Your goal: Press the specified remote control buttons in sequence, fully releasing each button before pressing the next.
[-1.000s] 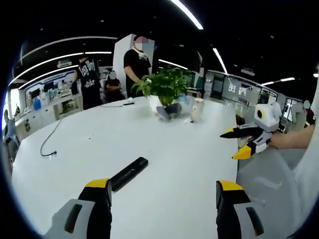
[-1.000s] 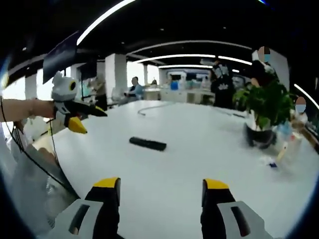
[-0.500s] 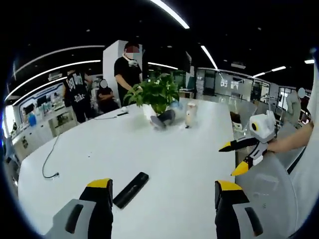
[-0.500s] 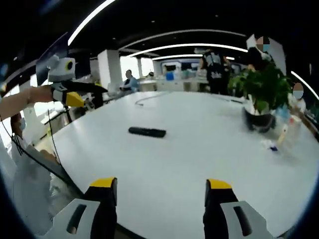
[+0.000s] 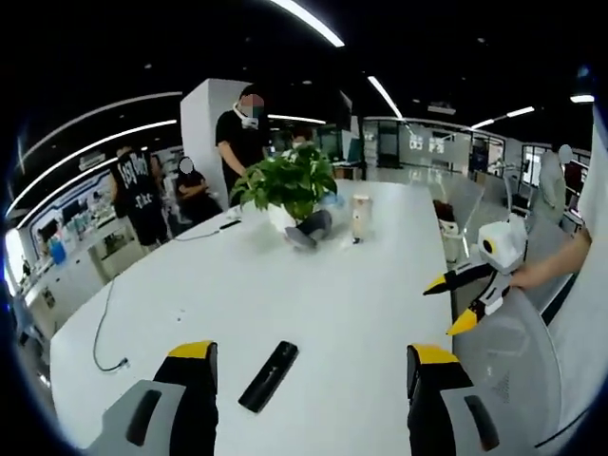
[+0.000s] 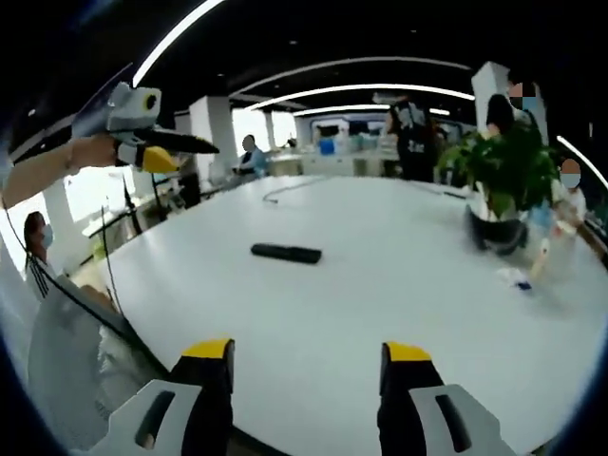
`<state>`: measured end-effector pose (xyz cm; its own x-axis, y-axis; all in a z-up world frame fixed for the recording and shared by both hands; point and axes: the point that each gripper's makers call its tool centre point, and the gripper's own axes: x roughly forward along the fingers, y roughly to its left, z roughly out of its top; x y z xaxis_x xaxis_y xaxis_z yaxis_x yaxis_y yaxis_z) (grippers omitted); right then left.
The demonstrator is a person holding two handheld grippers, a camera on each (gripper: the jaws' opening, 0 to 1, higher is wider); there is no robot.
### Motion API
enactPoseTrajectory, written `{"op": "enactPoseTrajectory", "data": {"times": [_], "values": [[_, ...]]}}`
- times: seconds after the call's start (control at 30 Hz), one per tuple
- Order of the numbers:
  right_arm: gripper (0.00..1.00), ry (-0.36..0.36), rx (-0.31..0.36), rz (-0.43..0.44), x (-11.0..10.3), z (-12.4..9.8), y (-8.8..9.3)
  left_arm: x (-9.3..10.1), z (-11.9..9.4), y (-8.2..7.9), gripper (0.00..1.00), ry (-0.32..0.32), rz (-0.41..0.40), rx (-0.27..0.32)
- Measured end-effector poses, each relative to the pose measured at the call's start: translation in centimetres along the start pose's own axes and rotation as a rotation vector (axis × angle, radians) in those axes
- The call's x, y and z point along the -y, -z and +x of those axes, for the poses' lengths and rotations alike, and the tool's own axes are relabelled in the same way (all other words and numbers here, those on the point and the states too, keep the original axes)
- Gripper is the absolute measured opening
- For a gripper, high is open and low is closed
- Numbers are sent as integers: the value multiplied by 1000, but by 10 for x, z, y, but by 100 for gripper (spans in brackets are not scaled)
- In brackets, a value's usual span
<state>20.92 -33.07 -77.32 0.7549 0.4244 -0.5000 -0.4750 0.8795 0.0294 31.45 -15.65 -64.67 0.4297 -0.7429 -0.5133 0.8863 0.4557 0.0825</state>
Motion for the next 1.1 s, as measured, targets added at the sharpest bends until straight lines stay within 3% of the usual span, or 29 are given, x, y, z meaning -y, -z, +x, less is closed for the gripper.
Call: {"op": "enactPoseTrajectory", "data": {"times": [0.17,0.27,0.33,0.37,0.4,0.47,0.5,0.6,0.7,0.77,0.9,1.0,1.1], "values": [[56,14,7,7,4,-2,2,7,-5,-18,84,30,59,-27],[59,25,-27,-5,4,-2,10,9,-6,-31,82,33,83,-25],[62,30,-48,-64,4,-2,15,8,-5,-30,78,38,78,-57],[63,39,-52,-90,4,-4,17,7,-7,-25,77,37,87,-103],[63,41,-51,-130,5,-7,19,4,-7,-24,76,21,144,-131],[63,46,-35,-107,8,-10,17,3,-6,-30,76,15,177,-116],[63,33,-19,-39,8,-11,16,3,-5,-33,76,22,160,-101],[64,50,-31,-68,11,-20,23,1,-3,-37,76,37,130,-88],[64,51,-38,-111,8,-22,24,1,0,-38,76,43,149,-86],[64,89,-33,-133,13,-29,28,-1,5,-36,76,70,142,-82],[66,81,0,-112,10,-29,20,-14,16,-24,76,79,119,-107],[65,95,-22,-133,13,-26,23,-21,27,-18,78,95,99,-100],[71,115,-31,-140,17,-26,24,-30,44,-9,81,115,73,-106]]}}
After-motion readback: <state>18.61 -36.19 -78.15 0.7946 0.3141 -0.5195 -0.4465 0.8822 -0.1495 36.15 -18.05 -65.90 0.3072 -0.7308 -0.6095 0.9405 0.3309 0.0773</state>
